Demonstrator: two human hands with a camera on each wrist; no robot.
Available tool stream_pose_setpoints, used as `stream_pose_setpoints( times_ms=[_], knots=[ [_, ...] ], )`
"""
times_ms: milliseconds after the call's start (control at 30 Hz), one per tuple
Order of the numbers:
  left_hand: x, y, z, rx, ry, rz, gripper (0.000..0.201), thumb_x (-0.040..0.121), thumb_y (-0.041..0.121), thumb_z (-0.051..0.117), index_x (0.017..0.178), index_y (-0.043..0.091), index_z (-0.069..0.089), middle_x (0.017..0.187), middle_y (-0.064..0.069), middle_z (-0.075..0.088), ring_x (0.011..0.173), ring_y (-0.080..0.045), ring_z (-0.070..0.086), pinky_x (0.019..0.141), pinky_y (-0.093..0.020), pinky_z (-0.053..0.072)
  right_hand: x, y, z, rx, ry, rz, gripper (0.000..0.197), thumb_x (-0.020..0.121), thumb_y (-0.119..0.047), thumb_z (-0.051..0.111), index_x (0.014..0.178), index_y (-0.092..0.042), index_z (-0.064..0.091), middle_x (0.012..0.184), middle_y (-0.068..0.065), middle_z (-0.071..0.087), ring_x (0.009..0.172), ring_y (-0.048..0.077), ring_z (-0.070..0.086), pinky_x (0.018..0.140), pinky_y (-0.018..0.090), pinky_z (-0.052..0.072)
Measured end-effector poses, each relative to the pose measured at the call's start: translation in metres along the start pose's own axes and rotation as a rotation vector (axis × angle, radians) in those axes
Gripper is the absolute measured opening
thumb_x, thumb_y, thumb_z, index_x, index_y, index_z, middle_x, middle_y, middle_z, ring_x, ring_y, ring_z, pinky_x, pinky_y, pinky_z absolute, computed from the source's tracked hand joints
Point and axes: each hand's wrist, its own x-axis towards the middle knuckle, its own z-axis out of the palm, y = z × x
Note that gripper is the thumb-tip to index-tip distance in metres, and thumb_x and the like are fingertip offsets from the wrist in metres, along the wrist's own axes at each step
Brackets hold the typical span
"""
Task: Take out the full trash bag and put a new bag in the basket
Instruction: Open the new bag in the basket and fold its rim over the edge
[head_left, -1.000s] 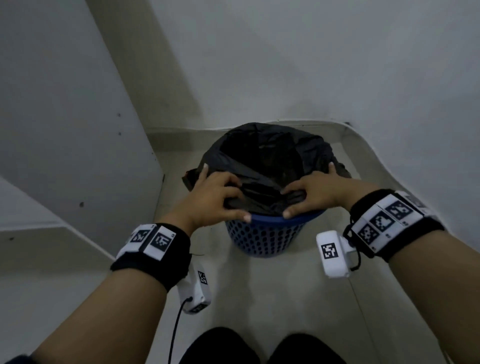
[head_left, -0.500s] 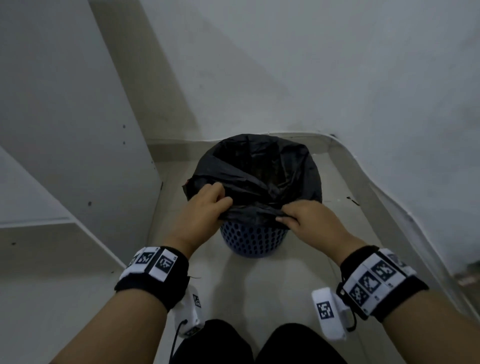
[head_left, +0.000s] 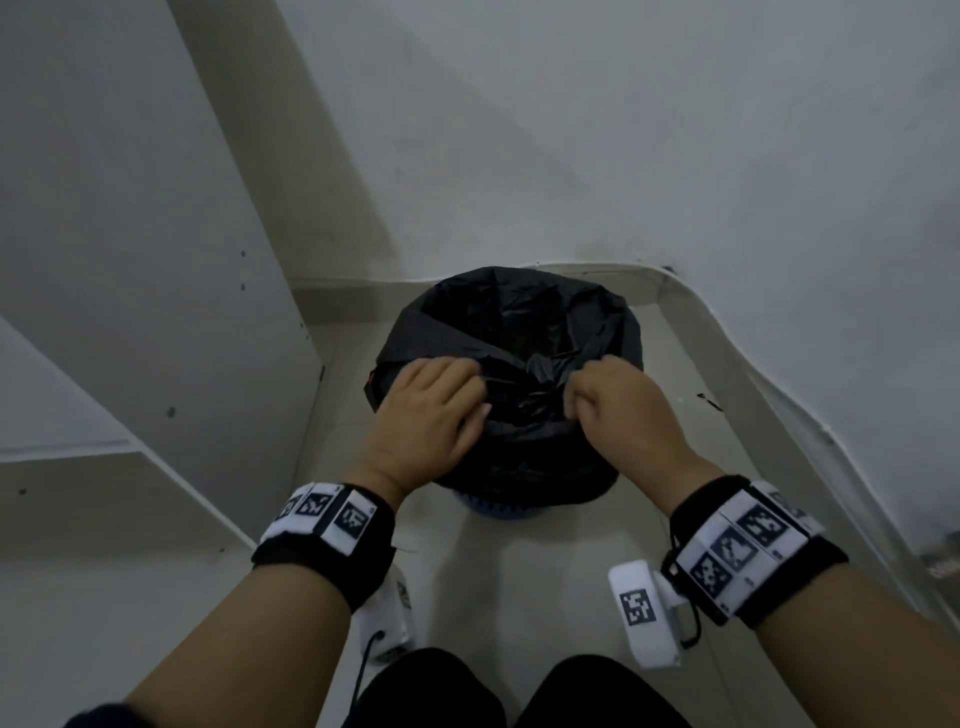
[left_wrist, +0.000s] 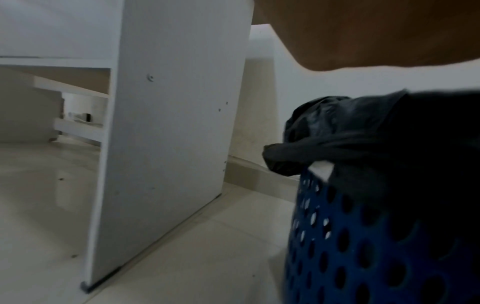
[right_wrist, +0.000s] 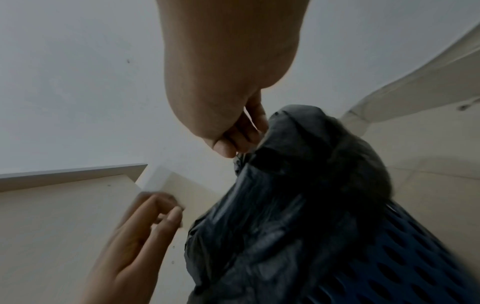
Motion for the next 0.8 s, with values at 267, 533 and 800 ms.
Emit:
stream_pose_setpoints(
  times_ms=[267, 533, 800],
  knots=[
    [0.033, -0.022, 0.033, 0.079, -0.669, -0.527, 0.087, 0.094, 0.066, 0.003, 0.075, 0.017, 0.073, 0.08, -0.001, 0.067, 0.109, -0.022, 0.057, 0.115, -0.056, -0.018, 0.054, 0.029, 0.02, -0.427, -0.887, 0.275, 0.083, 0.092, -0.068, 0.005, 0.115, -0.02, 0.069, 0.124, 0.009, 0.064, 0.132, 0.022, 0.044, 0.119, 0.049, -0.009],
    [0.006, -0.044, 0.043, -0.475, -0.31, -0.961, 0.045, 0.082, 0.045, 0.045, 0.123, 0.032, 0.06, 0.159, 0.004, 0.011, 0.143, -0.03, 0.026, 0.116, -0.05, 0.026, 0.042, 0.04, 0.033, -0.411, -0.599, 0.151, 0.07, 0.097, -0.06, 0.014, 0.081, -0.024, 0.072, 0.092, 0.001, 0.066, 0.104, 0.021, 0.057, 0.12, 0.049, 0.003],
    [0.027, -0.022, 0.032, -0.108, -0.495, -0.172, 0.064, 0.095, 0.05, 0.011, 0.131, 0.032, 0.06, 0.15, 0.007, 0.044, 0.145, -0.011, 0.026, 0.12, -0.047, -0.006, 0.07, 0.017, 0.045, -0.265, -0.596, 0.006, 0.035, 0.096, -0.027, 0.042, 0.126, -0.028, 0.061, 0.132, 0.001, 0.058, 0.122, 0.028, 0.05, 0.106, 0.043, 0.037]
  ],
)
